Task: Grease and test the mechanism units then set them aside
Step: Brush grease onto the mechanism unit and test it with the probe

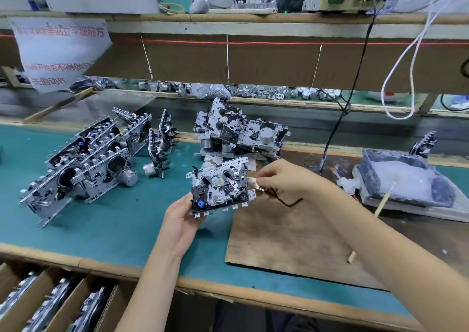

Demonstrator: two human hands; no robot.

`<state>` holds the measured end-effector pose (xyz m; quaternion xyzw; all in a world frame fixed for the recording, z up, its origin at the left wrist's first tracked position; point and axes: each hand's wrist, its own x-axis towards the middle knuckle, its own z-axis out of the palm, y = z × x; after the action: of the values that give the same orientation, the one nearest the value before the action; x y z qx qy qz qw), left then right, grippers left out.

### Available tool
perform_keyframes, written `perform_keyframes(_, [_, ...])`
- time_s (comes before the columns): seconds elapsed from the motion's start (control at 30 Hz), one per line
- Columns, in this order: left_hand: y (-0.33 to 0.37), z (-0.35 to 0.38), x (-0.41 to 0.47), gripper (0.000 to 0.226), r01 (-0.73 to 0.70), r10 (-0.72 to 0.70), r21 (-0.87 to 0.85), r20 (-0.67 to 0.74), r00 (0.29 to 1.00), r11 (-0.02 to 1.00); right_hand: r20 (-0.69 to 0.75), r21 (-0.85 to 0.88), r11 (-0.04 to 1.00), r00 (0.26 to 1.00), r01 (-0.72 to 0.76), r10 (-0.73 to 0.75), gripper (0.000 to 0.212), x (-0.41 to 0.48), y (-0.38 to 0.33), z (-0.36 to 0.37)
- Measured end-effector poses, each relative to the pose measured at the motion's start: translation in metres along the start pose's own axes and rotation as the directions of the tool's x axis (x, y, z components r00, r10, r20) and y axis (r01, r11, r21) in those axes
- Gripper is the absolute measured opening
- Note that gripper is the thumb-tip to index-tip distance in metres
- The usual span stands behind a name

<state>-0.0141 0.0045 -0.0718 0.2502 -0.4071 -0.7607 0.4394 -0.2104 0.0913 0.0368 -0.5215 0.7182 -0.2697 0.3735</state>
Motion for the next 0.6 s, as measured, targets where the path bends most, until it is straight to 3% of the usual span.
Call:
perform_keyframes(0.13, [0.001, 0.002, -0.002, 0.032, -0.015, 0.013, 0.033, 0.06, 0.998, 0.999, 0.025, 0.036, 0.999, 0.999, -0.025, 0.024, 0.017, -0.001, 0.005, -0.007])
perform_keyframes(0.33, [-0.002, 0.006, -0.001, 0.03, -0.012, 0.01, 0.04, 0.058, 0.998, 0.999, 0.011, 0.087, 0.996, 0.999, -0.037, 0.037, 0.025, -0.002, 0.009, -0.012])
perform_keyframes(0.6, [-0.007, 0.015, 0.0, 0.049, -0.009, 0.009, -0.004, 0.041, 0.999, 1.0, -0.059, 0.089, 0.996, 0.998, 0.028, -0.023, 0.021, -0.003, 0.022, -0.011])
